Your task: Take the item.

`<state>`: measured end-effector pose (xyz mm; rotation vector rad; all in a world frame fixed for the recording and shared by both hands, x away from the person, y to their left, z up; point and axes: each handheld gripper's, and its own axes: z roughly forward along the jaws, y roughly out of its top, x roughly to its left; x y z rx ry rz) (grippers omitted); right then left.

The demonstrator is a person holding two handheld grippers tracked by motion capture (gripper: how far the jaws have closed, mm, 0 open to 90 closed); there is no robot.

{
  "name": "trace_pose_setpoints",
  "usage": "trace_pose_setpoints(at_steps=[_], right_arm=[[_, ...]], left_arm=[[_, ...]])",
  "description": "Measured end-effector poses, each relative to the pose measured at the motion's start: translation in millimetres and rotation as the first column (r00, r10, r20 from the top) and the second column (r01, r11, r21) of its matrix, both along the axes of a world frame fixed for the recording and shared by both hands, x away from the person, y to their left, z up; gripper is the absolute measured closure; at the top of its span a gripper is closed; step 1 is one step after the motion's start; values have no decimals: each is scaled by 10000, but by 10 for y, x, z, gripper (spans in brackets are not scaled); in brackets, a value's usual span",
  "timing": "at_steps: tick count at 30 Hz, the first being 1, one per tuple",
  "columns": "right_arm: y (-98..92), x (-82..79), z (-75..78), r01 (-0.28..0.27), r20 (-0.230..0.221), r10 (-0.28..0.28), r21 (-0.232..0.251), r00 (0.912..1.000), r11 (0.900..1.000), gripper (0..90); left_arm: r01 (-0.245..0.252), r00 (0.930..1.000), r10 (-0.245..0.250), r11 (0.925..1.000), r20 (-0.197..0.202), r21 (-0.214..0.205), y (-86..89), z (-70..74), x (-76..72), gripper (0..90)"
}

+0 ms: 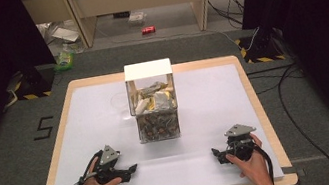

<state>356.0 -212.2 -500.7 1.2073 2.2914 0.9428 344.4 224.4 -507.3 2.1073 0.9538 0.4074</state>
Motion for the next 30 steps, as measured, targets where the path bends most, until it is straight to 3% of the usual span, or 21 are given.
trace_pose_setpoints(at_steps=[9, 15, 21, 30], right_arm=[[0, 1, 0, -1, -6, 1, 9, 10000, 10000, 58], [-1, 1, 0, 1, -10, -1, 14, 10000, 10000, 58], [-1, 1, 0, 7, -15, -7, 24, 10000, 10000, 58], [-1, 1, 0, 6, -21, -6, 32, 10000, 10000, 58]], left_arm=[[92, 9999, -93, 9999, -46, -63, 23, 10, 13, 179], [65, 9998, -66, 10000, 192, 59, 66, 87, 20, 200], [184, 9964, -140, 9985, 840, -516, 65, 373, -32, 206], [807, 9903, -656, 9891, 1225, -1231, -41, 666, -99, 234]])
